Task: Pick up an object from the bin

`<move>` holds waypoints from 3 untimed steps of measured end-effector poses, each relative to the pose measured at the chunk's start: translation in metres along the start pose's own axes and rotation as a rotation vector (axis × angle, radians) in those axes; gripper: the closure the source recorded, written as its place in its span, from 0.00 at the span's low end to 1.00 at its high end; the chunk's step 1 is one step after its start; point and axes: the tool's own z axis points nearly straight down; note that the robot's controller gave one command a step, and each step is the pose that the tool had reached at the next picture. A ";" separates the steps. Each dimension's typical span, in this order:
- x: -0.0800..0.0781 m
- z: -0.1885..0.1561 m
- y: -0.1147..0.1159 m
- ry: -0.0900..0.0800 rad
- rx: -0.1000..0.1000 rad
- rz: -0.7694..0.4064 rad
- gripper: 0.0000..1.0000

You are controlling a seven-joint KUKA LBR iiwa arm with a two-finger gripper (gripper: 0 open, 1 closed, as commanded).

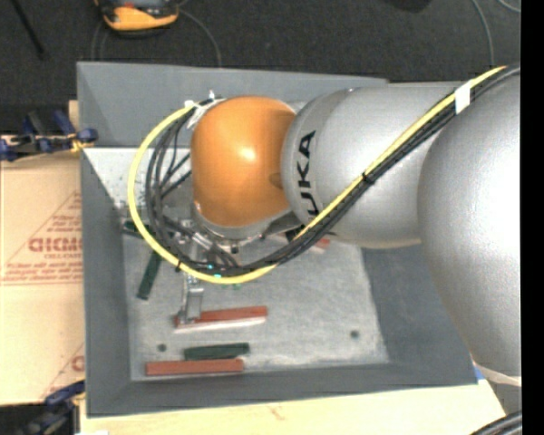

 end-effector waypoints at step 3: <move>-0.002 -0.004 -0.001 -0.007 -0.002 0.008 0.00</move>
Offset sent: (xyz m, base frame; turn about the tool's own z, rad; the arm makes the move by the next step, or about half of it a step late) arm 0.0000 0.0000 0.0000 0.0000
